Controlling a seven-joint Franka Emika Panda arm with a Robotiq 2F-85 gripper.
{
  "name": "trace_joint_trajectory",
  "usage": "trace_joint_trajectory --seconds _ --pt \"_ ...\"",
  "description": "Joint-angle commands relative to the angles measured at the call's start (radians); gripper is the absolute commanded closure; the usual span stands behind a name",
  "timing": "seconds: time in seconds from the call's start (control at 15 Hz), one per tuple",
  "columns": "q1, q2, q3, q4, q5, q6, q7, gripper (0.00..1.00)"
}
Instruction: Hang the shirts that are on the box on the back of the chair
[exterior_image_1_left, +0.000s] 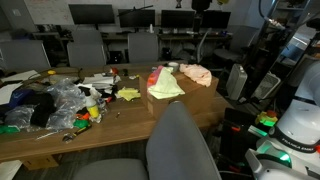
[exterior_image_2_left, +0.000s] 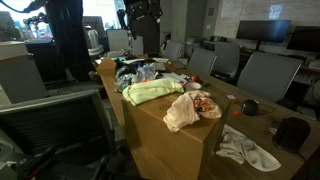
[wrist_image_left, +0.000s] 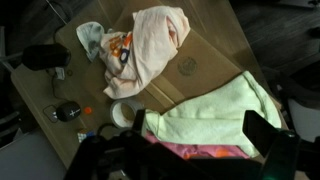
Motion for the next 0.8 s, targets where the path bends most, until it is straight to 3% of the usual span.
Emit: trace_joint_trajectory --seconds 0.0,0.4,0.73 --pt "0.012 0.155 0.007 0.174 0.079 0.018 -0.004 0.00" --pt "0.009 0.369 0.033 0.366 0.150 -0.004 0.018 0.00" --pt "0.003 0.496 0.042 0.450 0.161 -0.020 0.042 0.00"
